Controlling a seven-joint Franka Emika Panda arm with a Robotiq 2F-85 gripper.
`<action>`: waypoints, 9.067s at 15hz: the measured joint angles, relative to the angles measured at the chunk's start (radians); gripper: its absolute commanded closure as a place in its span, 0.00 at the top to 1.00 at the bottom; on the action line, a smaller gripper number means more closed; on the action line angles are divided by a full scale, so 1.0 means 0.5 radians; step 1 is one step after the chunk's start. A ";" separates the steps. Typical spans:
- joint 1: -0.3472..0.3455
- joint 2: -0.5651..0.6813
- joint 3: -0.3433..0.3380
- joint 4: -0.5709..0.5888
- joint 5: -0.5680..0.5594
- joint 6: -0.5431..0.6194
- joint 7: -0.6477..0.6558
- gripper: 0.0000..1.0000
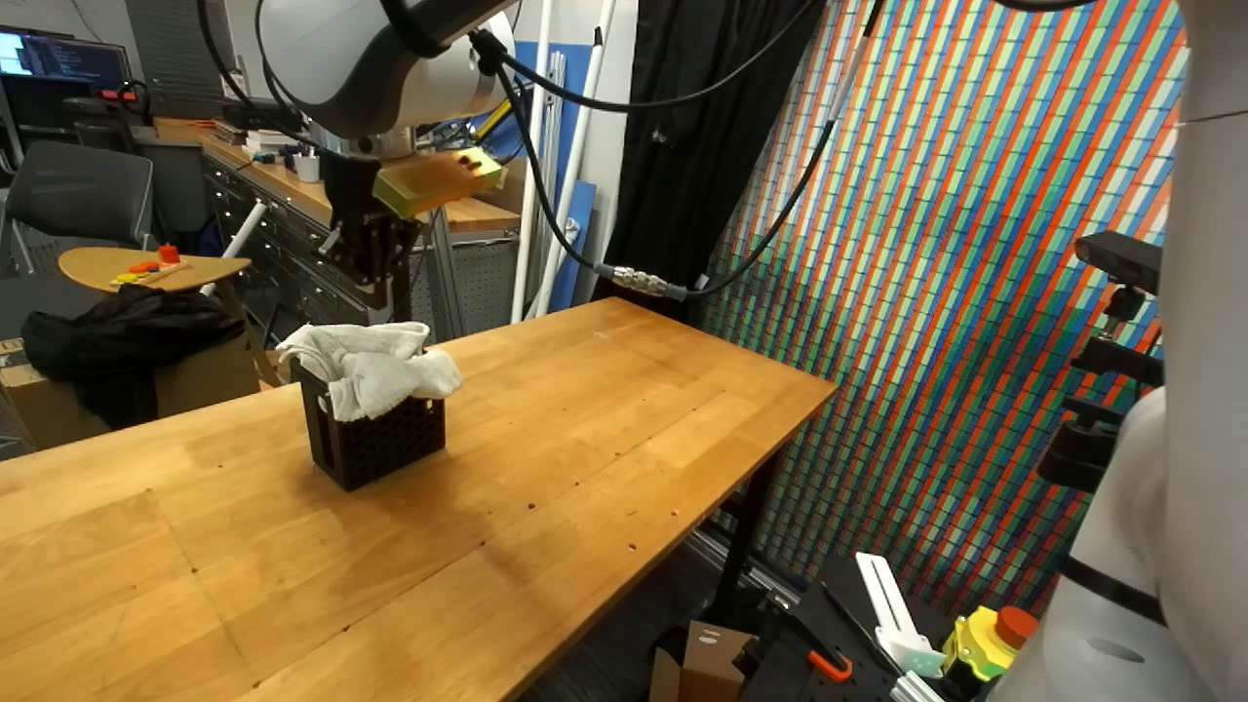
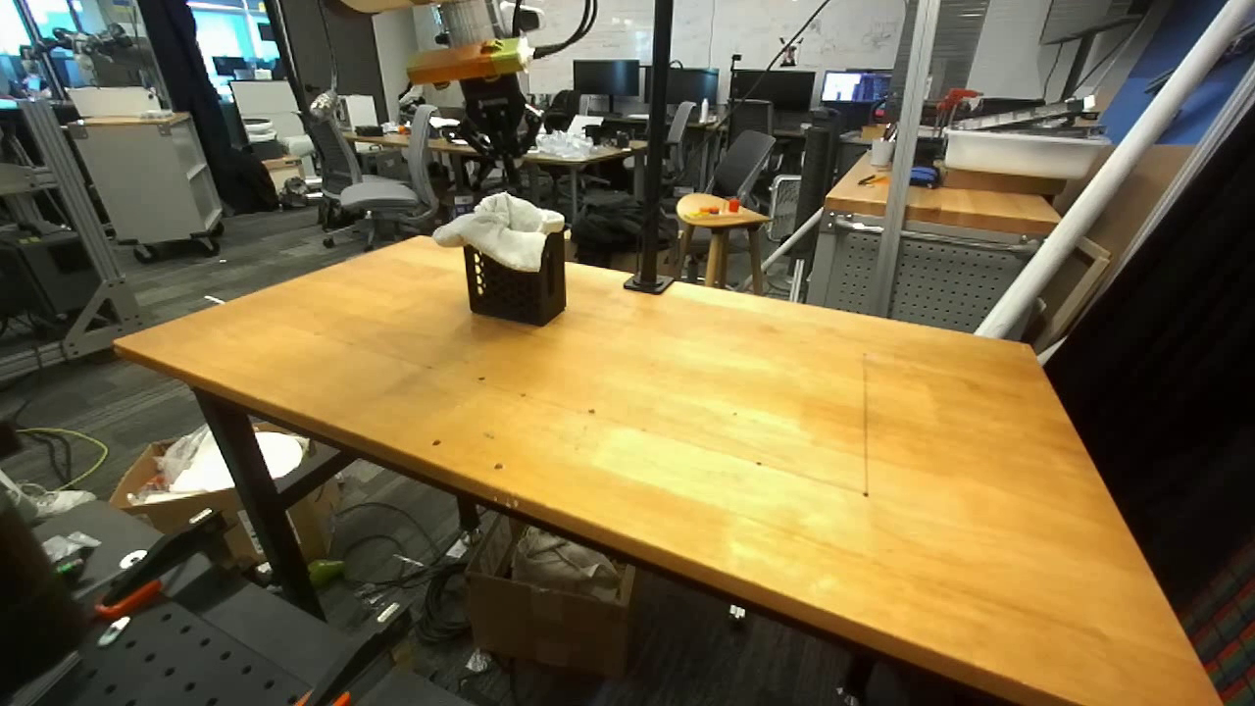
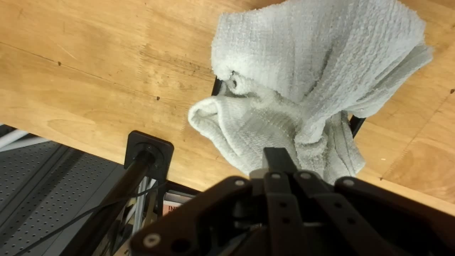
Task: Put the white towel into the box
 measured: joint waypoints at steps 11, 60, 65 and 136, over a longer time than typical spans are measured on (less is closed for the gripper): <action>0.018 0.160 0.031 -0.018 0.108 0.093 0.033 0.01; 0.029 -0.311 -0.023 -0.790 0.090 0.421 0.451 0.01; 0.035 -0.303 -0.017 -0.820 0.078 0.504 0.471 0.01; 0.068 0.552 0.081 0.279 0.307 -0.152 -0.219 0.01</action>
